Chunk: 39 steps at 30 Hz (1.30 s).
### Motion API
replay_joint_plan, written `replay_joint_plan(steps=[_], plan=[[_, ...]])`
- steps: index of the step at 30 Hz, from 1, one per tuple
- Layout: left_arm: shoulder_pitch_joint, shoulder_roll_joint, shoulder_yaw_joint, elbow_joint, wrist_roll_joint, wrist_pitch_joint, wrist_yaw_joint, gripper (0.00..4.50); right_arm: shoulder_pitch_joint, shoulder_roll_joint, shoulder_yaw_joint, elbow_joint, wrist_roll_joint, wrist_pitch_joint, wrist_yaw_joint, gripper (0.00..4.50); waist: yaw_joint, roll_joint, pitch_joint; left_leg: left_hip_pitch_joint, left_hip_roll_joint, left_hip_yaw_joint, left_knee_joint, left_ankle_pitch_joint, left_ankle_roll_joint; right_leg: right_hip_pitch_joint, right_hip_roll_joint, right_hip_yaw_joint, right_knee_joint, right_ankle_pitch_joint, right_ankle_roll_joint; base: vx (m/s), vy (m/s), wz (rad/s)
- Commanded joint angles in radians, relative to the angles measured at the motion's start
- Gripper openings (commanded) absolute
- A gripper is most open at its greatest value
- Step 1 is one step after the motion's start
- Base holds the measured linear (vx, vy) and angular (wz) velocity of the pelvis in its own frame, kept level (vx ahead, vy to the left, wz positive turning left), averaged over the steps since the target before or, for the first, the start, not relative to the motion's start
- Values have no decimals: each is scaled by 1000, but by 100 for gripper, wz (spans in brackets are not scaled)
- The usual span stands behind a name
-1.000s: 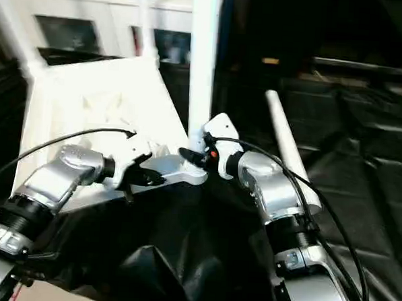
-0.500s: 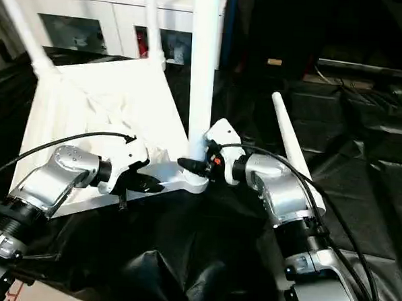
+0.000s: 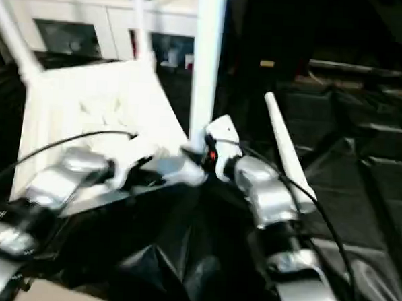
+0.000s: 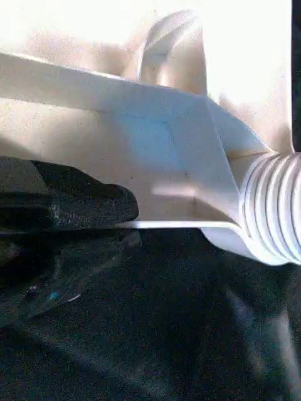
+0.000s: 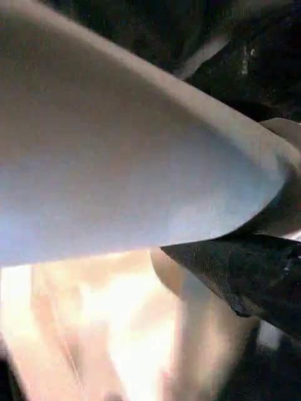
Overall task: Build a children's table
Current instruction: Insert table leg to table base
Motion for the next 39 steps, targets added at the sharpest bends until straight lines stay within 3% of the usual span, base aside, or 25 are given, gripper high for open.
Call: replay_joint_plan(steps=[1,3,4,5,13,21,22,24,33,39], plan=[[-82,-64,26,-31,-22,-20,76,0,40,83,65,101,3,54,-35,191,-2,-5,-58,22,26,-17,-68,-327,-10,38,-74,45,-101,-497,-122,0,0,0],[-99,-94,26,5,-6,-22,121,0,31,115,63,123,-8,52,-78,191,-3,-3,-58,18,28,-19,-70,-331,0,38,-75,43,-105,-511,-106,0,0,0],[-101,-98,26,12,-2,-25,128,0,31,120,64,125,-10,53,-82,191,-3,-3,-59,23,28,-19,-69,-342,2,34,-73,44,-106,-508,-104,0,0,0],[-104,-103,26,21,3,-28,138,0,31,126,65,128,-12,55,-87,191,-2,2,-60,23,28,-20,-69,-344,2,35,-73,44,-105,-499,-107,0,0,0],[-107,-116,24,42,2,-35,111,0,26,150,46,155,-18,68,-109,191,-11,5,-54,29,31,-25,-78,-420,-2,34,-74,40,-111,-510,-109,0,0,0],[-102,-104,24,40,0,-44,90,0,13,148,57,171,-34,68,-98,191,-15,0,-51,32,27,-27,-77,-441,1,29,-76,37,-122,-588,-82,0,0,0],[-102,-105,25,40,1,-46,87,0,11,149,55,174,-33,66,-93,247,-16,1,-51,31,28,-28,-78,-442,0,29,-76,37,-122,-589,-80,0,0,0],[-100,-103,26,38,2,-46,82,0,5,149,44,172,-24,71,-85,247,-16,1,-50,31,28,-29,-79,-447,-1,29,-76,36,-122,-591,-78,0,0,0],[-87,-84,22,13,-3,-55,43,0,-25,129,11,161,-5,66,-68,338,-20,1,-49,31,27,-30,-80,-463,0,24,-78,35,-127,-619,-66,0,0,0],[-63,-57,19,-23,-6,-67,-4,0,-28,94,18,119,-1,68,-10,390,-16,1,-53,24,31,-29,-84,-425,5,31,-79,42,-119,-565,-84,0,0,0]])
